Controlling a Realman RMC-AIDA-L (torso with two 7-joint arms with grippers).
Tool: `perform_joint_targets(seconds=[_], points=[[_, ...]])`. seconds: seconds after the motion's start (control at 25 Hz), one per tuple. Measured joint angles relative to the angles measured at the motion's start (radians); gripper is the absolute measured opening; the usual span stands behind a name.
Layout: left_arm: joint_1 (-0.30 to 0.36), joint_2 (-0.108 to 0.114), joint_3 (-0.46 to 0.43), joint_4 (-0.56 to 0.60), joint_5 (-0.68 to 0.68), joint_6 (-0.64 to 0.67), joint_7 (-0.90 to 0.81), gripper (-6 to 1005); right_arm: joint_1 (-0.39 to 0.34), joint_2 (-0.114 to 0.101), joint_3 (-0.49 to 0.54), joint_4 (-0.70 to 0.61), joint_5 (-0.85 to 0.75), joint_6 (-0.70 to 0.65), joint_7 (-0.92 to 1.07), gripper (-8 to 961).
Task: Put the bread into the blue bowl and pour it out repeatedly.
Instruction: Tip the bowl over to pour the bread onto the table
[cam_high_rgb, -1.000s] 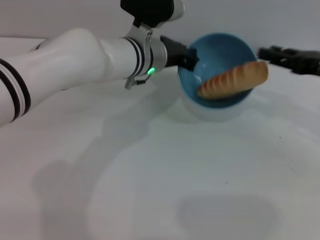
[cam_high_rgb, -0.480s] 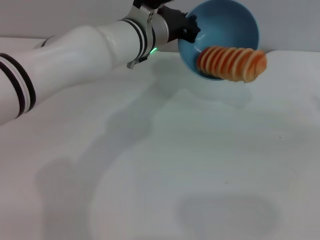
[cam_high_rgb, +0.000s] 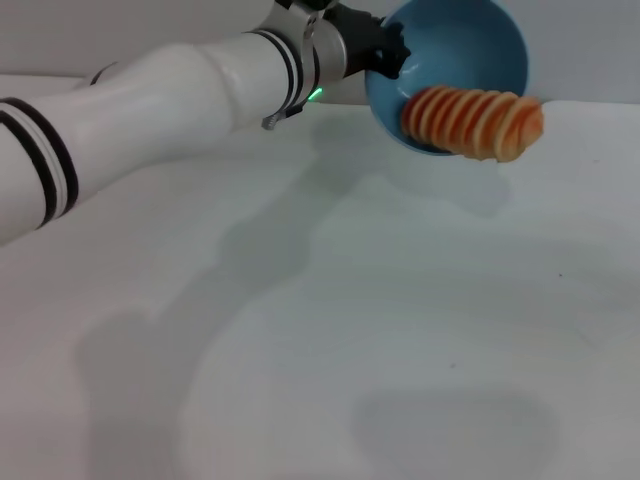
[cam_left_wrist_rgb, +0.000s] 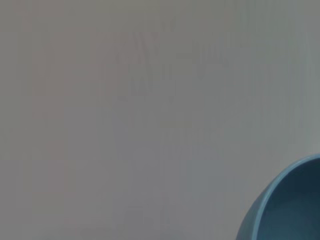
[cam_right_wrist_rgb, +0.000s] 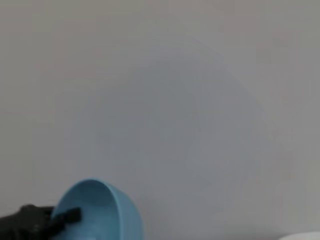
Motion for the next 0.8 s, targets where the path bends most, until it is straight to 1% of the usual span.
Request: perform_joint_targets(seconds=[0.16, 0.24, 0.4, 0.52, 0.68, 0.8], points=[[-0.010, 0.000, 0.020, 0.001, 0.000, -0.008, 0.000, -1, -0.024, 0.006, 0.019, 0.032, 0.004, -0.005, -0.122, 522], [-0.012, 0.000, 0.021, 0.000, 0.000, -0.012, 0.000, -1, -0.029, 0.005, 0.025, 0.067, 0.022, -0.006, -0.183, 522], [-0.009, 0.000, 0.048, 0.000, 0.000, -0.050, 0.001, 0, -0.047, 0.003, 0.029, 0.164, 0.154, -0.004, -0.393, 522], [-0.002, -0.001, 0.105, 0.005, 0.000, -0.117, 0.018, 0, -0.055, 0.002, 0.029, 0.230, 0.223, -0.004, -0.559, 522], [0.002, -0.004, 0.188, 0.013, 0.000, -0.202, 0.069, -1, -0.051, 0.002, 0.032, 0.286, 0.238, 0.015, -0.645, 522], [0.000, -0.006, 0.273, 0.015, 0.000, -0.282, 0.118, 0, -0.054, 0.003, 0.050, 0.331, 0.283, 0.019, -0.709, 522]])
